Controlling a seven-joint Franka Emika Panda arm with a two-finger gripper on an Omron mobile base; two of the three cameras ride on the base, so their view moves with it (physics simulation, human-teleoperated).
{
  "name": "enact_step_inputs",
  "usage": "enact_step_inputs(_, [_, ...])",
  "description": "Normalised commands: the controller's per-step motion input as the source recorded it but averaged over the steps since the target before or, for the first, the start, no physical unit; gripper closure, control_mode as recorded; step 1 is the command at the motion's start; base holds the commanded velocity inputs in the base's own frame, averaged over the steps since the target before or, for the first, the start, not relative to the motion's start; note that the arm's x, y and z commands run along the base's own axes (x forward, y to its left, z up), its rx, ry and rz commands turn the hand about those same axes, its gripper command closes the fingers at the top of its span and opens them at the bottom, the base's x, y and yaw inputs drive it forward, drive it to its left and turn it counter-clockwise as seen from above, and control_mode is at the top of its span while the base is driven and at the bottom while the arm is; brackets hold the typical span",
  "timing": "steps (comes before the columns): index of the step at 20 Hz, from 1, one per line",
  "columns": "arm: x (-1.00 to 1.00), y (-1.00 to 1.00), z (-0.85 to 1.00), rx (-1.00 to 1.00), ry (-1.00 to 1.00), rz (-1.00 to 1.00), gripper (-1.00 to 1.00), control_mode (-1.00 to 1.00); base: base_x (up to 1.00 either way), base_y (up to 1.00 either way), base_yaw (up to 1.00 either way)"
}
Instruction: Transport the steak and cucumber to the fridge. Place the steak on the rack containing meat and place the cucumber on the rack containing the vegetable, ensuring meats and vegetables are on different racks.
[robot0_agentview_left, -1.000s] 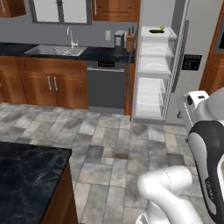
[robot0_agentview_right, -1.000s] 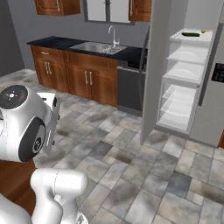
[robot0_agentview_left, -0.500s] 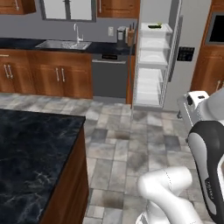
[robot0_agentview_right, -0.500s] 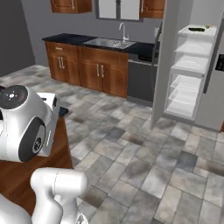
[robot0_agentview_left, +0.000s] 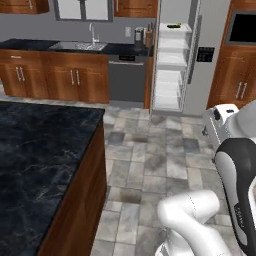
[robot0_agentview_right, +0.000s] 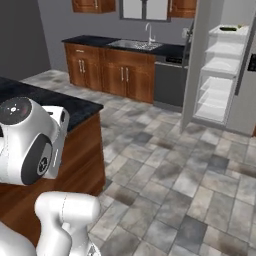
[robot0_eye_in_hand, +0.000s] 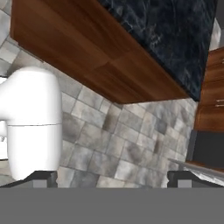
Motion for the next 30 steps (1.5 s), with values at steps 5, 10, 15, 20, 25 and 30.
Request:
enact_step_inputs(5, [0.00,0.00,0.00,0.00,0.00,0.00,-1.00,1.00,-1.00,0.04,0.00])
enact_step_inputs(10, [0.00,0.00,0.00,0.00,0.00,0.00,-1.00,1.00,-1.00,0.21,0.00])
enact_step_inputs(15, [0.00,0.00,0.00,0.00,0.00,0.00,-1.00,1.00,-1.00,0.85,-0.01])
enact_step_inputs(20, [0.00,0.00,0.00,0.00,0.00,0.00,-1.00,1.00,-0.92,1.00,0.00])
enact_step_inputs(25, [0.00,0.00,0.00,0.00,0.00,0.00,-1.00,1.00,-0.58,1.00,0.00])
enact_step_inputs(30, [0.00,0.00,0.00,0.00,0.00,0.00,-1.00,1.00,-0.23,1.00,0.06])
